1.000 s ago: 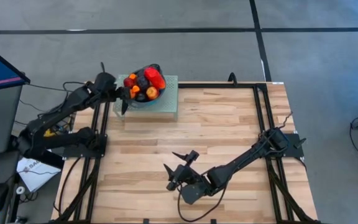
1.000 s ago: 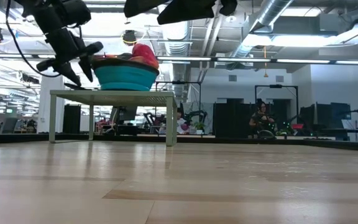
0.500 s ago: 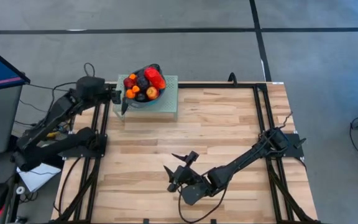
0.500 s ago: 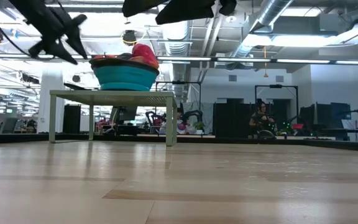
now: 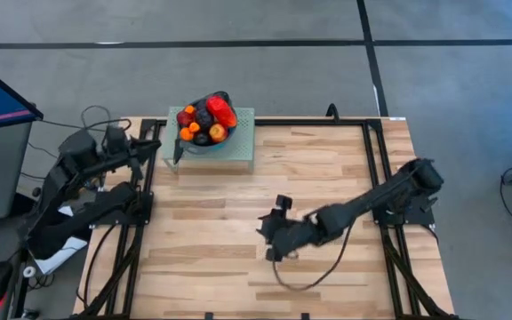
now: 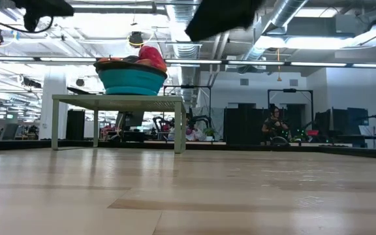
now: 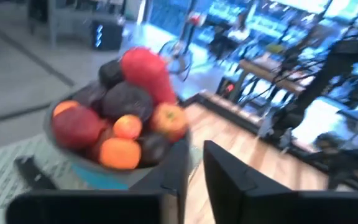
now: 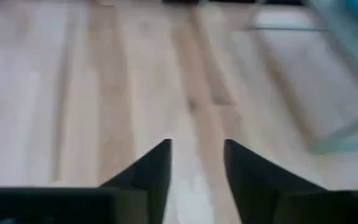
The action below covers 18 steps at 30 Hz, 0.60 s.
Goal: Pick & Place Fruit
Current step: Return to Home Position
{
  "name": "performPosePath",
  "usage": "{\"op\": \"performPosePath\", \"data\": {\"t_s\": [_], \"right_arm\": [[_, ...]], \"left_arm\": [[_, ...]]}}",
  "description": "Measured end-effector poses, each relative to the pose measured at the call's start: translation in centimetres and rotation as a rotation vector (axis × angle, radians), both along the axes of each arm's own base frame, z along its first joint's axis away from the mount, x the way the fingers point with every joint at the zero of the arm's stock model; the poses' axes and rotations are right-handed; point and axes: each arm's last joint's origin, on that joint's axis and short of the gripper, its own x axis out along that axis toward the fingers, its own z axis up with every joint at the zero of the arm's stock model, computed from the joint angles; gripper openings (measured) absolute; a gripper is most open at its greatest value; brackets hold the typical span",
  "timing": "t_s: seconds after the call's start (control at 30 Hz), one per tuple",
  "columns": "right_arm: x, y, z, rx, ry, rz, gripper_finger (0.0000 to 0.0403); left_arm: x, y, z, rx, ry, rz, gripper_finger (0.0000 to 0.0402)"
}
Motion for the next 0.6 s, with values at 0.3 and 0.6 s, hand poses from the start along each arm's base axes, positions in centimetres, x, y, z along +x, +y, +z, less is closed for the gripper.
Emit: {"op": "performPosePath", "data": {"t_s": [0.3, 0.6], "right_arm": [[-6.8, -7.9, 0.4, 0.244, -0.209, 0.133, 0.0021], [-17.1, -11.7, 1.6, 0.281, -0.462, 0.104, 0.0016]], "left_arm": [[-0.7, -0.7, -1.2, 0.03, -0.032, -0.026, 0.0005], [0.0, -0.3, -1.6, 0.102, -0.052, -0.084, 0.0004]]}}
